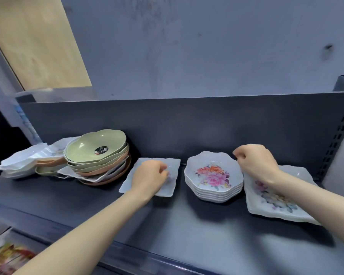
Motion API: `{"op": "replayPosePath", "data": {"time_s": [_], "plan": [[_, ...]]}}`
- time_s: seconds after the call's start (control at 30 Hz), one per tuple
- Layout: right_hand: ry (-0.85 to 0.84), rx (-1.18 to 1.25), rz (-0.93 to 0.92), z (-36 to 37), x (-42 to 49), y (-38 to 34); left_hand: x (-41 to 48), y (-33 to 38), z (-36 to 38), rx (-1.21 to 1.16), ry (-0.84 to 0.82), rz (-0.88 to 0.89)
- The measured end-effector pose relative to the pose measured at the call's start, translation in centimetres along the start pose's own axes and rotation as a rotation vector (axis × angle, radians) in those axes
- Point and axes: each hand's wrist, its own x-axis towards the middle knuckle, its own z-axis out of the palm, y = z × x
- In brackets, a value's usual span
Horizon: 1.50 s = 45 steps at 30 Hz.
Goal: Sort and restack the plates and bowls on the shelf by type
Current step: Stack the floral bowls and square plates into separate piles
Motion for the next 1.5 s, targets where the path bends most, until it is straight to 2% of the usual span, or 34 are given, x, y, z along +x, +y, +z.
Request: {"op": "replayPosePath", "data": {"time_s": [0.1,0.2,0.27,0.37,0.47,0.57,0.63,0.8,0.93,1.03,1.2,1.3,1.5], "plan": [[-0.040,0.149,-0.032,-0.2,-1.5,-4.8,0.1,-4.4,-1.1,0.104,0.039,0.028],[-0.248,0.298,-0.041,1.5,-2.6,-10.1,0.2,-7.9,-1.4,0.201,-0.009,-0.006],[-0.371,0.290,-0.053,3.5,-2.9,-12.8,0.2,-9.4,-1.4,0.276,-0.075,-0.021],[-0.402,0.165,-0.028,7.0,-2.9,-15.2,-0.1,-10.9,-1.5,0.298,-0.156,-0.031],[-0.395,0.016,-0.004,9.1,-3.0,-16.3,0.1,-12.2,-1.1,-0.003,-0.201,-0.134],[-0.379,-0.112,0.011,9.8,-3.2,-17.2,0.7,-12.6,-0.8,-0.616,-0.280,-0.416],[-0.349,-0.140,0.031,10.1,-3.2,-17.5,0.4,-12.6,-0.8,-0.891,-0.318,-0.547],[-0.244,-0.084,0.079,8.4,-3.0,-17.9,-0.3,-12.6,-2.2,-1.190,-0.296,-0.623],[-0.066,-0.026,0.088,4.2,-2.4,-18.4,-1.0,-11.2,-3.0,-1.359,-0.365,-0.657],[0.023,0.004,0.120,0.7,-1.8,-17.5,-1.4,-8.9,-3.3,-1.439,-0.394,-0.603],[0.027,0.200,0.339,-4.1,-2.3,-13.1,-1.2,-4.4,-3.9,-1.423,-0.444,-0.350],[0.074,0.308,0.444,-6.6,-3.3,-9.2,-0.8,-1.7,-4.4,-1.272,-0.492,-0.144],[0.135,0.304,0.566,-10.7,-5.8,0.1,0.3,1.6,-2.7,-0.896,-0.325,0.031]]}}
